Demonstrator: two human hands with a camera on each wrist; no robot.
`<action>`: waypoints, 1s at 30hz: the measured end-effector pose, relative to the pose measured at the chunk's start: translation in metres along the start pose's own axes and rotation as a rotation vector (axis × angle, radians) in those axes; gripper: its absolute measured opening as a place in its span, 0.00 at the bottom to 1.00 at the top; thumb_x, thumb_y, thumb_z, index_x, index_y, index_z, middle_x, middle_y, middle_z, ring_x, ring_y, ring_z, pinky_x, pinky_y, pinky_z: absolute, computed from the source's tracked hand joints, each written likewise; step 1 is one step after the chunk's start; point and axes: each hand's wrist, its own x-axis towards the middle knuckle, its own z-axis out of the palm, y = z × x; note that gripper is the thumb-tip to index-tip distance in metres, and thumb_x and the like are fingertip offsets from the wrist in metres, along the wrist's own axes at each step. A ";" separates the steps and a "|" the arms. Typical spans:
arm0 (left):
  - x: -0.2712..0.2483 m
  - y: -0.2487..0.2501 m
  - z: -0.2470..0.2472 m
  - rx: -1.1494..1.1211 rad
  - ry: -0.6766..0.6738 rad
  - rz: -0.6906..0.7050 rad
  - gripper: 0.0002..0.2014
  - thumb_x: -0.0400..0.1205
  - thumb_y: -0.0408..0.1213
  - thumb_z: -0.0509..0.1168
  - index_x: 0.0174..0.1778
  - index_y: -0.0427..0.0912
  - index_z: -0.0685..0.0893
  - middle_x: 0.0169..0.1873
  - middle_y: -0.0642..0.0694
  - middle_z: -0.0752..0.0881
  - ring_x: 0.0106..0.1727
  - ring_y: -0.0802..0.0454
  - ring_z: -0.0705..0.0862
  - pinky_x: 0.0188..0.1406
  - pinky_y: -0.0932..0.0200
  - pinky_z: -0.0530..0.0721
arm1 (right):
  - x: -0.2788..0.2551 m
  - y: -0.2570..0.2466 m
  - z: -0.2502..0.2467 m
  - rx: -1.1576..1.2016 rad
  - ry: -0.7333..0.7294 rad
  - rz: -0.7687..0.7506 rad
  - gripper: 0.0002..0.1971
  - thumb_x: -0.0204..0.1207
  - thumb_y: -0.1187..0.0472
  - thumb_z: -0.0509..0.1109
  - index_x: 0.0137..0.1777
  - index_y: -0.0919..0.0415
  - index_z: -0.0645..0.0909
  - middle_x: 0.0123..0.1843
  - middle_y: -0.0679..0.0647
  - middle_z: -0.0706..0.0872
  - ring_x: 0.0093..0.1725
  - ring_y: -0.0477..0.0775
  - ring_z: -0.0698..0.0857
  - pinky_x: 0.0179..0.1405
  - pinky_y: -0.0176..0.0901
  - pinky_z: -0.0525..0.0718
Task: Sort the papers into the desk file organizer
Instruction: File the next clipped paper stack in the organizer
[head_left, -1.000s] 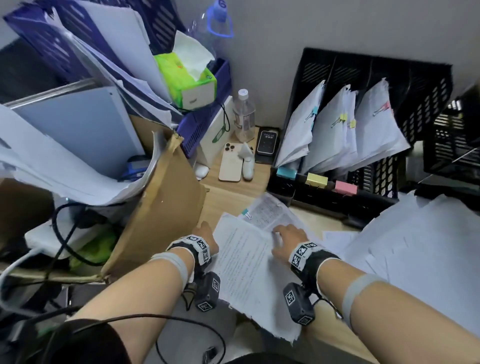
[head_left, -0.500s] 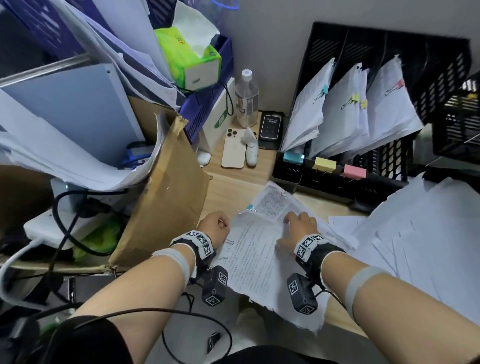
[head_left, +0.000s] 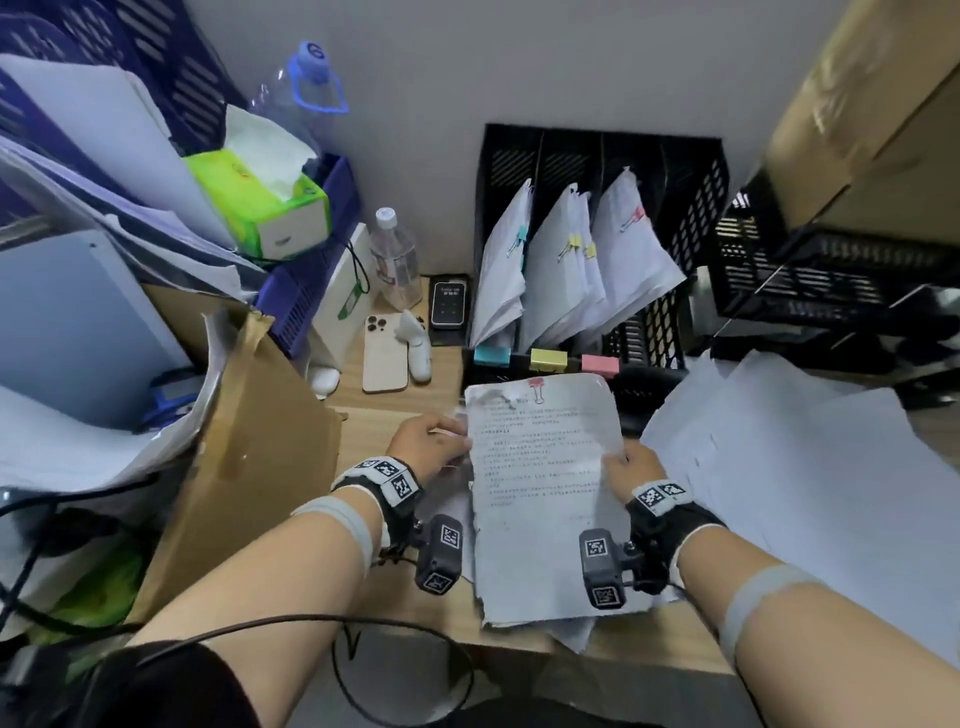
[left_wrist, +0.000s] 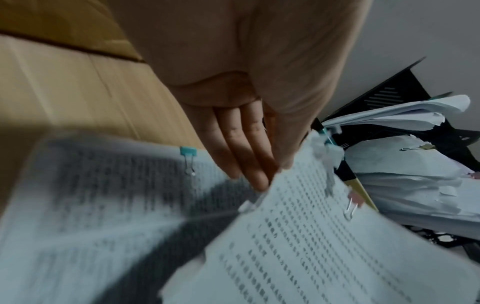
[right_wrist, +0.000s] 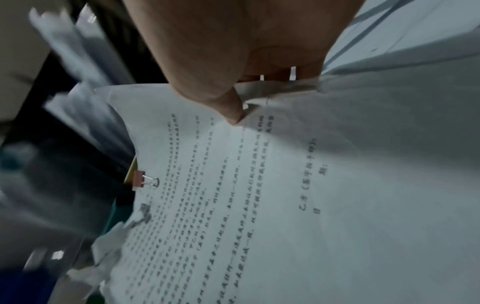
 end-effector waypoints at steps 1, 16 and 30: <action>-0.001 0.003 0.005 -0.021 -0.040 -0.004 0.06 0.80 0.24 0.72 0.52 0.30 0.86 0.41 0.35 0.92 0.32 0.51 0.92 0.40 0.54 0.92 | -0.002 0.005 -0.005 0.031 0.007 0.025 0.14 0.81 0.67 0.58 0.59 0.68 0.82 0.53 0.65 0.85 0.46 0.60 0.79 0.45 0.42 0.74; -0.006 0.063 0.085 0.074 -0.445 0.115 0.14 0.77 0.42 0.77 0.57 0.44 0.91 0.55 0.43 0.93 0.56 0.42 0.92 0.59 0.44 0.90 | -0.019 0.010 -0.083 0.397 0.182 0.043 0.12 0.79 0.64 0.62 0.59 0.59 0.82 0.54 0.57 0.86 0.39 0.50 0.81 0.31 0.38 0.76; -0.035 0.192 0.145 0.387 -0.497 0.876 0.24 0.81 0.44 0.73 0.75 0.55 0.80 0.66 0.52 0.83 0.66 0.66 0.80 0.68 0.64 0.81 | -0.012 -0.079 -0.149 0.330 0.247 -0.097 0.22 0.79 0.47 0.66 0.61 0.66 0.83 0.59 0.61 0.87 0.59 0.62 0.86 0.62 0.49 0.83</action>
